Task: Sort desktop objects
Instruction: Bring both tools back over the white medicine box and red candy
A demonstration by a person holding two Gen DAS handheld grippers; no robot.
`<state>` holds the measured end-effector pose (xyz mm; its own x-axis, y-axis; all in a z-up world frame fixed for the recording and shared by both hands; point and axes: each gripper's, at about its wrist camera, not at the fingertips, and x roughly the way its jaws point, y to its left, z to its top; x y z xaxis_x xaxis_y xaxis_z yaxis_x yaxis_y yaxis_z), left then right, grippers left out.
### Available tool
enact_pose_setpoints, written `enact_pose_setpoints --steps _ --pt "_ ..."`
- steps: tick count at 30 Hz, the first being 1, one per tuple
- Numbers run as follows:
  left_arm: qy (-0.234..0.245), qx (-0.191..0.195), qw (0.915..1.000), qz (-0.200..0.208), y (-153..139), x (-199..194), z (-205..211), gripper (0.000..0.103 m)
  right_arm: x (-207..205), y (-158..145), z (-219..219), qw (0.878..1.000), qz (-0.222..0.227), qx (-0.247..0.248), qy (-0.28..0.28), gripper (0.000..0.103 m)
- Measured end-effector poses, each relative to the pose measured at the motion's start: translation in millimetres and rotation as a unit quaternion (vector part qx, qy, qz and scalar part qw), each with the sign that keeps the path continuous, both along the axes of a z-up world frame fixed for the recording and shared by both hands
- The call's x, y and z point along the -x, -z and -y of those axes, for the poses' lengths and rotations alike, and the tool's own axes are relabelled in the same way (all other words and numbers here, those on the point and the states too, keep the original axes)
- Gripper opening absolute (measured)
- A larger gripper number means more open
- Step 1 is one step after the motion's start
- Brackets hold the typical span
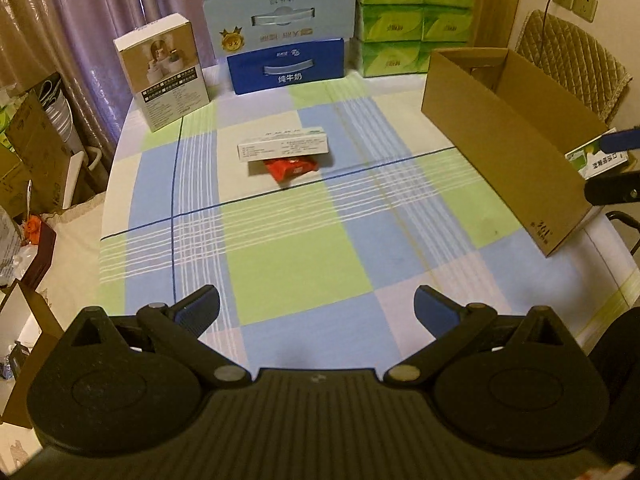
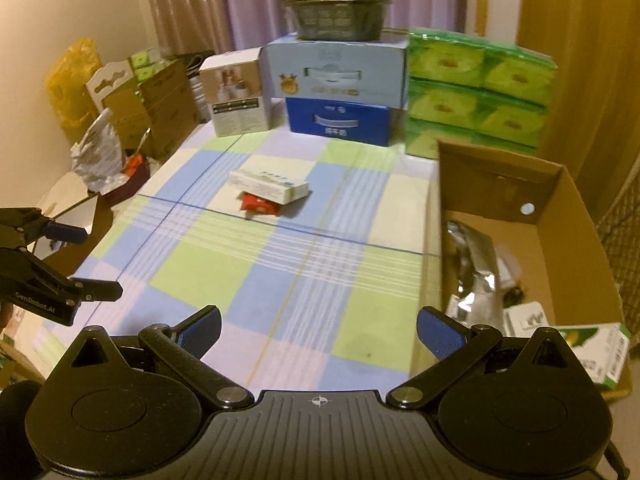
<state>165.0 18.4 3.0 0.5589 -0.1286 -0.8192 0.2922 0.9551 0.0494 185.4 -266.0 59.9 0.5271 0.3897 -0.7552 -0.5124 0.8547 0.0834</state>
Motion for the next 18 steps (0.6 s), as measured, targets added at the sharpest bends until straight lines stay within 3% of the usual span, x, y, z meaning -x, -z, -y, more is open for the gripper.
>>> enact_pose_setpoints --steps 18 --pt "-0.012 0.006 0.9995 -0.03 25 -39 -25 0.101 -45 36 -51 0.999 -0.023 0.018 -0.04 0.101"
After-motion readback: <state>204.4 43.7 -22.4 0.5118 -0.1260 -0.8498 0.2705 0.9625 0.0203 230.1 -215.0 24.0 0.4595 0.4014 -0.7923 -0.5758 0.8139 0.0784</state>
